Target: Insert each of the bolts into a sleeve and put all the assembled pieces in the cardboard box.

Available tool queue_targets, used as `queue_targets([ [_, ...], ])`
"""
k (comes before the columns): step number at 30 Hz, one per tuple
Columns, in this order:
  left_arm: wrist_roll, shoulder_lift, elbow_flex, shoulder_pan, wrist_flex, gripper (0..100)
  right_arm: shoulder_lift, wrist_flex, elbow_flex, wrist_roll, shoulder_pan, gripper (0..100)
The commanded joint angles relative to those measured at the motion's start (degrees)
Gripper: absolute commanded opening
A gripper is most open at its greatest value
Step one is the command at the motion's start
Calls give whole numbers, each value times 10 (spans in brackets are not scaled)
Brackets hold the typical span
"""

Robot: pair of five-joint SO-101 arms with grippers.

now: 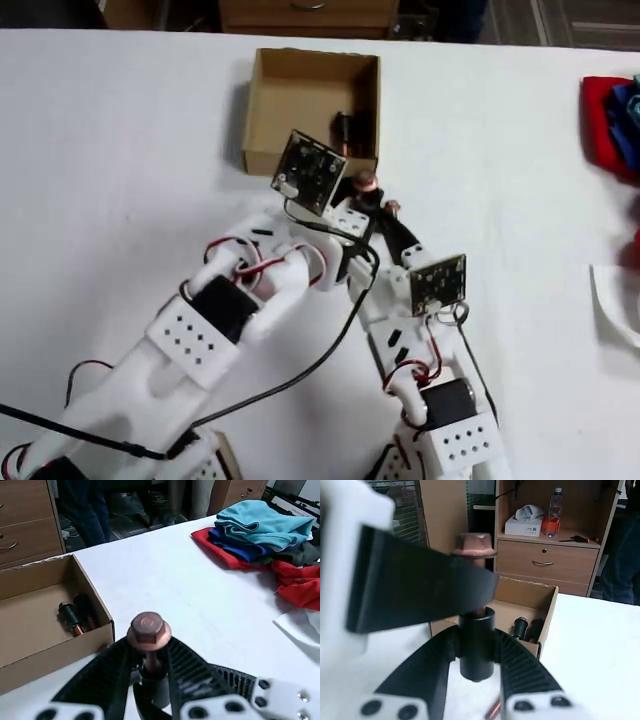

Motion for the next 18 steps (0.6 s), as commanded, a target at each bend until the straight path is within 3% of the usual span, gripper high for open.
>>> queue_targets([
  [1,-6,-8,-29,3,51,123,0,-8,-33,-4,2,23],
  [6,-2,-8,-68,-2,135,303,2,-5,-33,-4,2,23],
  [13,-2,-8,-162,-18,205,305,-1,28,-33,-5,18,23],
  [18,-5,-8,-261,-101,260,305,4,47,-34,-6,55,23],
])
